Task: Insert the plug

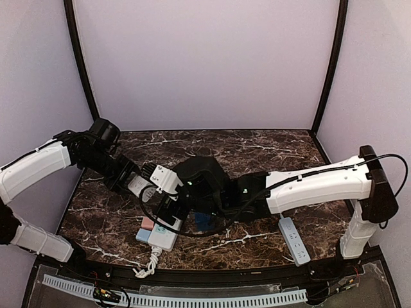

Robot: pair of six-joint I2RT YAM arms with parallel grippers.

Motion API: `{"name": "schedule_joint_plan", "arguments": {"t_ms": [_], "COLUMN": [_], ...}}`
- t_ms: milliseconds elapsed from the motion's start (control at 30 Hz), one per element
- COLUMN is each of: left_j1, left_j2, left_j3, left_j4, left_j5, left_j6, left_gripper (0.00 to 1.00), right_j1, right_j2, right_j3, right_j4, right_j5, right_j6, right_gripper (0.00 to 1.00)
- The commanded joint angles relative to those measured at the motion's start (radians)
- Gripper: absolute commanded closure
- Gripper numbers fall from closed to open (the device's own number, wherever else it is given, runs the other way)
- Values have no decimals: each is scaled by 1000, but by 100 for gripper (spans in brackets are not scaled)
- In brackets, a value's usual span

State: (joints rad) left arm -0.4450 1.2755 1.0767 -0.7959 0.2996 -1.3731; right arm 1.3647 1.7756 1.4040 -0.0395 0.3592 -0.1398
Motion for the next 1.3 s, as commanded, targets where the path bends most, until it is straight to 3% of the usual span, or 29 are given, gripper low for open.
{"name": "schedule_joint_plan", "arguments": {"t_ms": [0,233,567,867,1267], "left_j1": [5,11,17,17,60], "left_j2": [-49,-74,-129,-140,-163], "left_j3": [33,42,11,14,5], "left_j4": [-44,-51,-7,-6,-23], "left_j5": [54,101,200,261,297], "left_j6": [-4,-11,-170,-205,-193], "left_gripper": [99,99,99,99,99], "right_j1": [14,23,23,5,-5], "right_j2": [57,120,151,203,251], "right_j3": [68,100,90,136,194], "right_j4": [131,176,248,244,209], "right_j5": [-34,-33,-8,49,92], "right_j6": [-89,-140,-168,-141,-145], "right_gripper": [2,1,1,2,28]}}
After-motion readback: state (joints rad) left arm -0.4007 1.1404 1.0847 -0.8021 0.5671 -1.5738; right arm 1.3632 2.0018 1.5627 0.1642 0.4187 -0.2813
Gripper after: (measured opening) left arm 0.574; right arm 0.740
